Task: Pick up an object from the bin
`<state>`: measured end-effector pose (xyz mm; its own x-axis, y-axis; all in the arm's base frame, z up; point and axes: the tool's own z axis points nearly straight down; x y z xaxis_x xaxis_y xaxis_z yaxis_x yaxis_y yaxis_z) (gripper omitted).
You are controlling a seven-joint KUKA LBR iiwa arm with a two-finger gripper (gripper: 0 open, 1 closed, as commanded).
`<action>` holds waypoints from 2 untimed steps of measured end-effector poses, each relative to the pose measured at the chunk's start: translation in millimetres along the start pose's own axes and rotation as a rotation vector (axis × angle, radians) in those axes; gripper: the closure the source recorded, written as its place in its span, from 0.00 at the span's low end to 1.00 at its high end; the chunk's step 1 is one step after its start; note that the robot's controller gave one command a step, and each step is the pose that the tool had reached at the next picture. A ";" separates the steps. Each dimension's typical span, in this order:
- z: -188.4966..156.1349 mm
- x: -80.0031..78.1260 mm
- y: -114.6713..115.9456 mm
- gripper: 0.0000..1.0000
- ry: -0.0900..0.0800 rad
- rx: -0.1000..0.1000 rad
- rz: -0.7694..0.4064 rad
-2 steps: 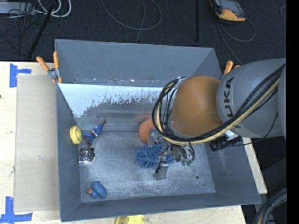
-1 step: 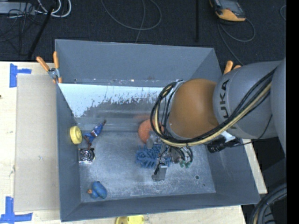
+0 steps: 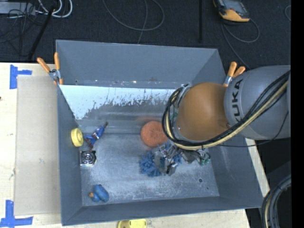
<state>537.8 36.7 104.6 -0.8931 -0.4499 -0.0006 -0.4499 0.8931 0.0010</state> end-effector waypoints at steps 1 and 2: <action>0.0 0.0 -0.1 1.00 0.000 0.000 0.001; -124.2 4.3 6.6 1.00 0.000 0.000 0.003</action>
Offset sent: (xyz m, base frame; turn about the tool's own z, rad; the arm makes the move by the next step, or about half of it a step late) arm -0.0072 0.0032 0.1246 -0.0021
